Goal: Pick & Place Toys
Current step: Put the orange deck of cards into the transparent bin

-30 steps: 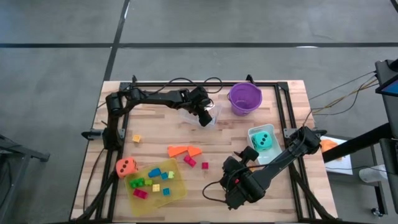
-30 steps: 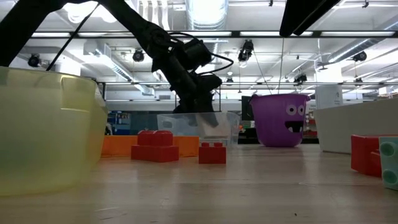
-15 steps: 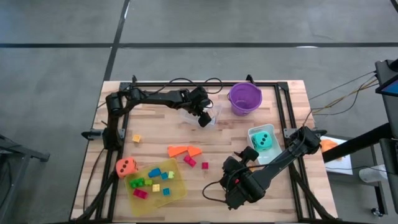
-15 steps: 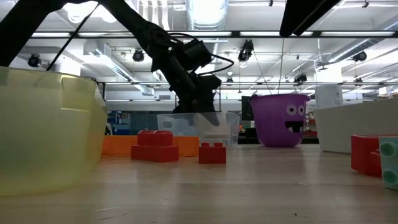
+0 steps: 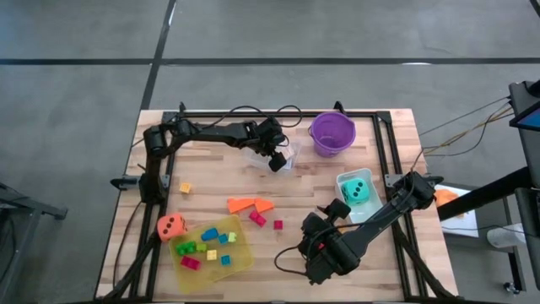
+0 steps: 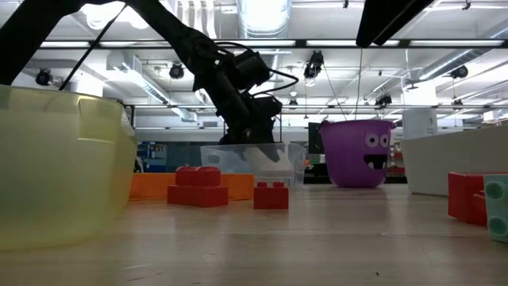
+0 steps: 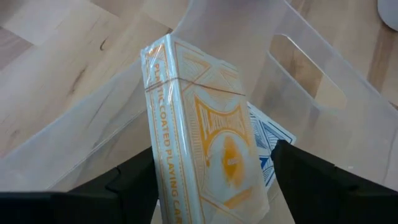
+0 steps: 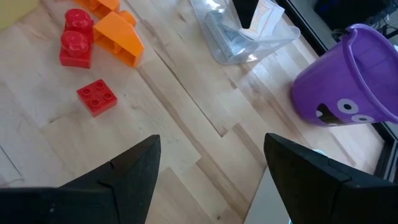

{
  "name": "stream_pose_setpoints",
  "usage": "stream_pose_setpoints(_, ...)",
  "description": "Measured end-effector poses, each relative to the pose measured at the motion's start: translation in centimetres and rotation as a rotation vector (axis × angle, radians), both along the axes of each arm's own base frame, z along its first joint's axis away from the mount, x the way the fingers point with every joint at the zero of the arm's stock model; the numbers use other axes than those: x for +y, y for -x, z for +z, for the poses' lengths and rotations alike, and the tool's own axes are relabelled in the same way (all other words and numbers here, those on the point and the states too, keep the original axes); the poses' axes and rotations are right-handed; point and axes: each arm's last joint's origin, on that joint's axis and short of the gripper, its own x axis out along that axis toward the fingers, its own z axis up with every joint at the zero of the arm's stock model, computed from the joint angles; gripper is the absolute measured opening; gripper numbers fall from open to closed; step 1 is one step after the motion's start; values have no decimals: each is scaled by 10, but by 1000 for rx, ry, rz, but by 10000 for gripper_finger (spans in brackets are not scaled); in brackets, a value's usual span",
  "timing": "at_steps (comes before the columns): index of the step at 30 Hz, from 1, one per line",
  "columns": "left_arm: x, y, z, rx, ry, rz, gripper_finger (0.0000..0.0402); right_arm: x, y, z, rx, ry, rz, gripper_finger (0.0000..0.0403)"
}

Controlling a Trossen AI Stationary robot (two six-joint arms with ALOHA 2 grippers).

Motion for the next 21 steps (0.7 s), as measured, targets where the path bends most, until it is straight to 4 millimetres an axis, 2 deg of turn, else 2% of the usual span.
stream_pose_setpoints(21, 0, 7, 16, 20, -10, 17, 291, 1, -1, 0, -4, -4, 5, 283)
